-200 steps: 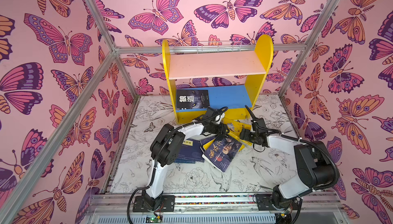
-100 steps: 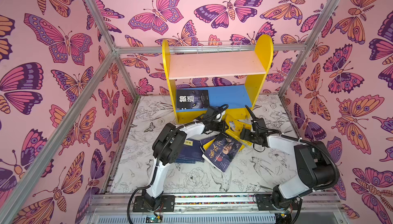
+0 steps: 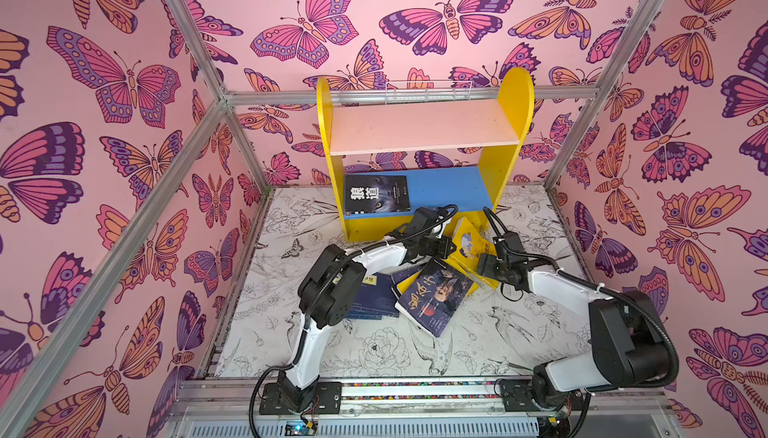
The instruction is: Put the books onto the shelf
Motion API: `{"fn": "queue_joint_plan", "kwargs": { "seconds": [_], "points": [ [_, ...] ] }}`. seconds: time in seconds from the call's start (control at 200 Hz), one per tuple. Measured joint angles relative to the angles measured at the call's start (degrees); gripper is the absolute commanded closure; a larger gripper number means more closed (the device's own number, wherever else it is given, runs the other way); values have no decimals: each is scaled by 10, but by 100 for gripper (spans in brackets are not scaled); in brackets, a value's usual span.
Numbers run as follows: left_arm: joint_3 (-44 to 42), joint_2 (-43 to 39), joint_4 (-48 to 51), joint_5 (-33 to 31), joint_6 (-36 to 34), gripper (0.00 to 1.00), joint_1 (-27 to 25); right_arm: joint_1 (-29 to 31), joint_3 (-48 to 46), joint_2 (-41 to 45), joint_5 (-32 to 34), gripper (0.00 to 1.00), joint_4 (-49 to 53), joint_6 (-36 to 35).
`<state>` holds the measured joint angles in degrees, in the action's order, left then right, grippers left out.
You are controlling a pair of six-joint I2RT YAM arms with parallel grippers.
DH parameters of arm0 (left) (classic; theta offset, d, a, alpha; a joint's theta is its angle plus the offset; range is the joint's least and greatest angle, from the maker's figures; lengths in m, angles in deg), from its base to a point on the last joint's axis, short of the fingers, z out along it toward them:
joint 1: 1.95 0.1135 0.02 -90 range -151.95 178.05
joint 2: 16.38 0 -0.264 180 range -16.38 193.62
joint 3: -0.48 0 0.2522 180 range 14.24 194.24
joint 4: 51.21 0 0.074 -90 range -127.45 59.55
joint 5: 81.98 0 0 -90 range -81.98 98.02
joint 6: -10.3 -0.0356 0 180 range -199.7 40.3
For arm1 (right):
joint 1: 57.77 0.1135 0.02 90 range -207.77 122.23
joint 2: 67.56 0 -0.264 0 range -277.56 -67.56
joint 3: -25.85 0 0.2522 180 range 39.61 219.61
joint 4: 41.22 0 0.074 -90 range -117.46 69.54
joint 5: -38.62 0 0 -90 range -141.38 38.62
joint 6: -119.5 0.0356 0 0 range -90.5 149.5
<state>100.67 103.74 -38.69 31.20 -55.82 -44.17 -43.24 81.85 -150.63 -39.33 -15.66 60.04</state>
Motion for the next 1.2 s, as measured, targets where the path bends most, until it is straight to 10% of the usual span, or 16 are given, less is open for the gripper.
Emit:
{"fn": "queue_joint_plan", "kwargs": {
  "seconds": [0.3,0.616,0.911,1.197],
  "points": [
    [-121,-143,-37,-10,26,100,3,-50,0,88,-5,9,59,39],
    [-318,-351,-177,-11,192,100,149,-51,0,182,-222,11,-48,64],
    [-396,-491,-213,-16,243,100,165,41,41,151,-322,13,-177,126],
    [-438,-542,-225,-29,259,100,176,93,70,86,-334,45,-283,190]
  ]
}}
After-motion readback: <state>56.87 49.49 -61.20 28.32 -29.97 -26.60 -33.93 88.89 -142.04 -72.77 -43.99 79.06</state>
